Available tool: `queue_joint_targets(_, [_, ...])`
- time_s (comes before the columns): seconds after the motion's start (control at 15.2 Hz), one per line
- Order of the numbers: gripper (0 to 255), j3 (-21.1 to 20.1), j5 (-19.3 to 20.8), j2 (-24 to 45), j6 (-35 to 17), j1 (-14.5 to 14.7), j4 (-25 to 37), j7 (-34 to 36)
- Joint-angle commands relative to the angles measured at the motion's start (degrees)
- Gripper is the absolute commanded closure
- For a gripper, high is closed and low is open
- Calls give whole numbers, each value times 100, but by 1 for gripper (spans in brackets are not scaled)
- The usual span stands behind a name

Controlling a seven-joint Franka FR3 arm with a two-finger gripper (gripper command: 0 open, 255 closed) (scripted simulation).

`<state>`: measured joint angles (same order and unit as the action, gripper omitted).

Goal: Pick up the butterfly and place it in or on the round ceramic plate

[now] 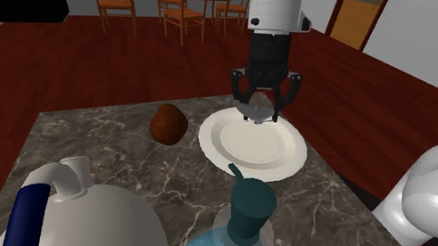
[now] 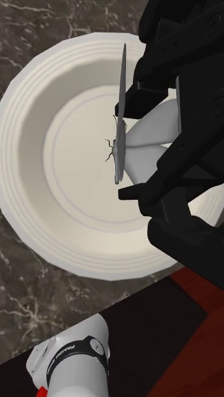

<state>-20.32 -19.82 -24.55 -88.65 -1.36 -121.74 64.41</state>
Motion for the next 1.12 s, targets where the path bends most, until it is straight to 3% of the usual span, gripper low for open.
queue_joint_targets(0.0, [255,-14,-19,-38,-155,9,-195,-41])
queue_joint_targets(0.33, [255,-74,-60,-32,-566,24,-606,-123])
queue_joint_targets(0.86, [255,-74,-59,-32,-565,24,-605,-123])
queue_joint_targets(0.92, [0,-74,-59,-32,-565,24,-605,-123])
queue_joint_targets(1.06, [0,-74,-59,-32,-565,24,-605,-123])
